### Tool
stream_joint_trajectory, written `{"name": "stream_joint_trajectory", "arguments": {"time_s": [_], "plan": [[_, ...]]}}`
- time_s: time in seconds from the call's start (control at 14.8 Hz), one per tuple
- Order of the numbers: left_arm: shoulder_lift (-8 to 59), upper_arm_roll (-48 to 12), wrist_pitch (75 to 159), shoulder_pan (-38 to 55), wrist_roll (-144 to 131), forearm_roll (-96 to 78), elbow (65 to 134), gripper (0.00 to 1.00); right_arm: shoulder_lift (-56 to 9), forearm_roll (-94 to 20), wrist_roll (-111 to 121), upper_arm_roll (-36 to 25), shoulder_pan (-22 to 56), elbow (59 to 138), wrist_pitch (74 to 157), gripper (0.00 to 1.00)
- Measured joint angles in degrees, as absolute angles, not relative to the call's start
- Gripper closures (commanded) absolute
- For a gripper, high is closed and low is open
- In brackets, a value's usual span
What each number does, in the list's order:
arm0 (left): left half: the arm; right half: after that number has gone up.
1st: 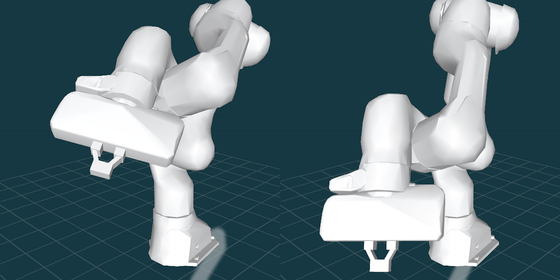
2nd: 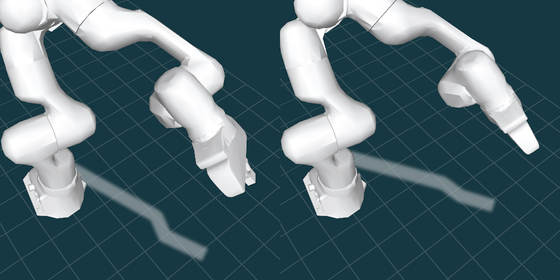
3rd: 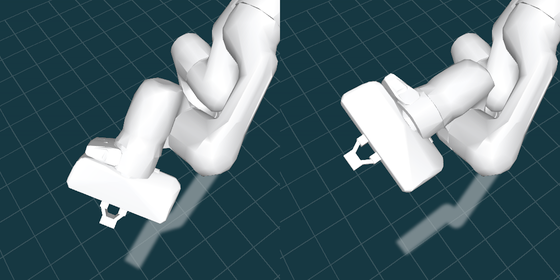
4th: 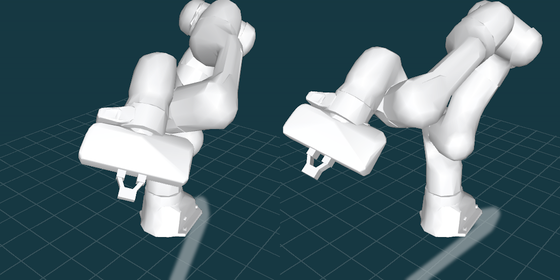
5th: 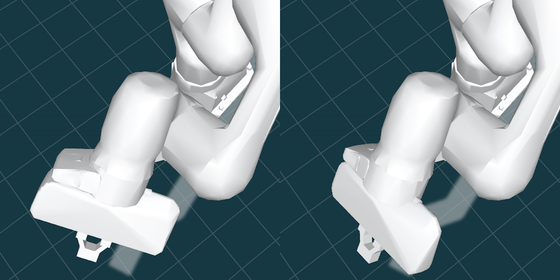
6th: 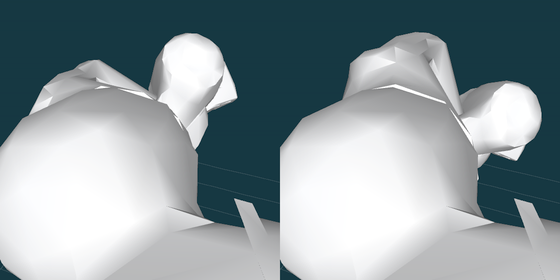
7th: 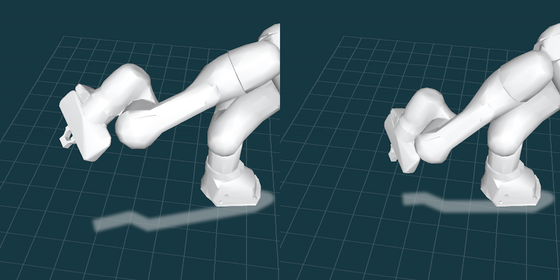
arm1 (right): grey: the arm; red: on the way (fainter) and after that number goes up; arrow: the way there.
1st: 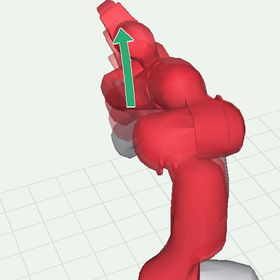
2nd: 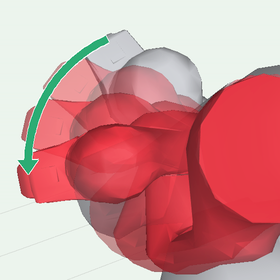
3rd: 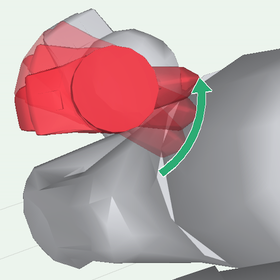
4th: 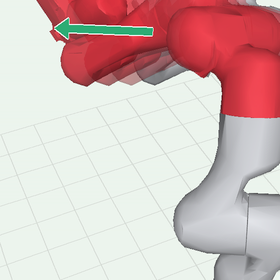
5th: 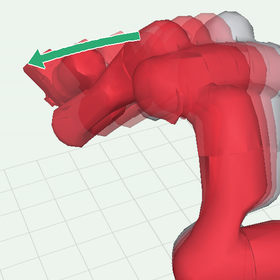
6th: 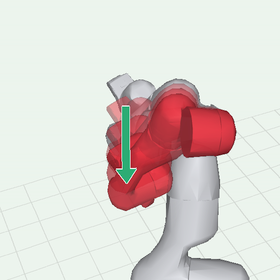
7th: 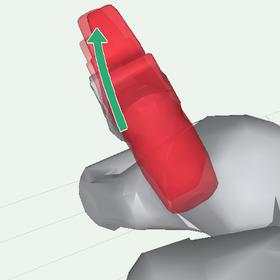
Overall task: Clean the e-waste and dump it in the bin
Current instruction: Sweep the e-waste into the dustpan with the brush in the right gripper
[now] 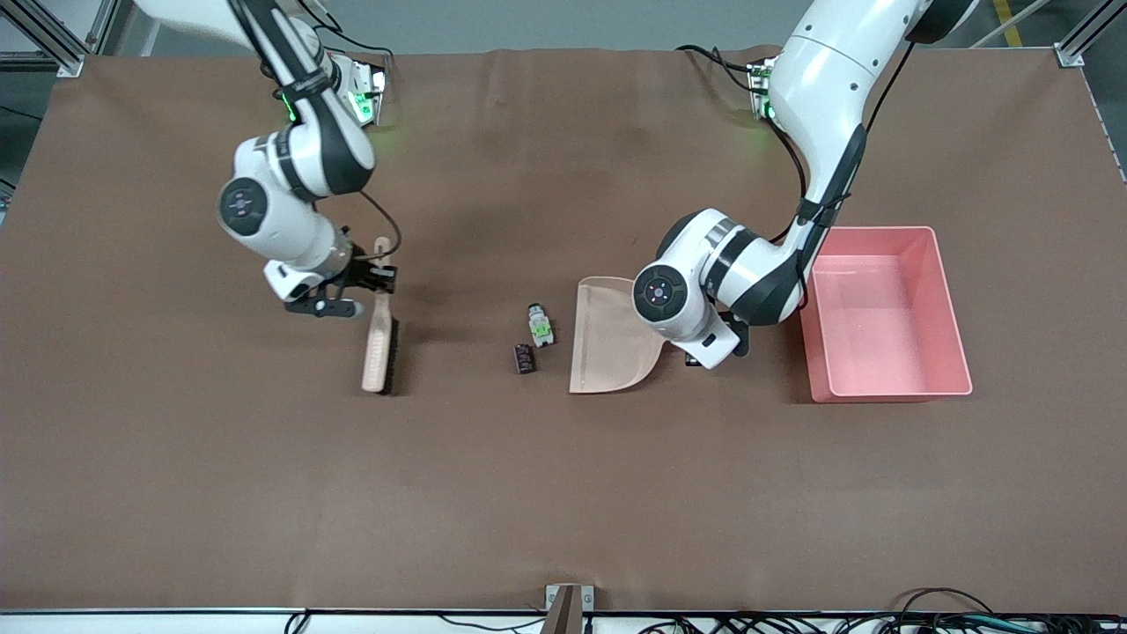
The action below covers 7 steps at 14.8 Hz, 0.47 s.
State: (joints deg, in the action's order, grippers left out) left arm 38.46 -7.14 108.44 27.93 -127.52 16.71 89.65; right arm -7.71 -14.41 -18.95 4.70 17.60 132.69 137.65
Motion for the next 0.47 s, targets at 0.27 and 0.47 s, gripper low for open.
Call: {"name": "stream_joint_trajectory", "arguments": {"time_s": [0.27, 0.47], "plan": [[39.42, -7.16, 107.14, 28.00, -127.83, 16.71, 88.19, 0.99, -9.77, -14.27, -23.97, 4.63, 23.94, 129.48, 137.75, 1.00], [39.76, -7.16, 106.90, 28.01, -128.42, 16.71, 87.49, 1.00, -13.43, -13.26, -24.23, 4.53, 26.29, 126.81, 138.01, 1.00]]}}
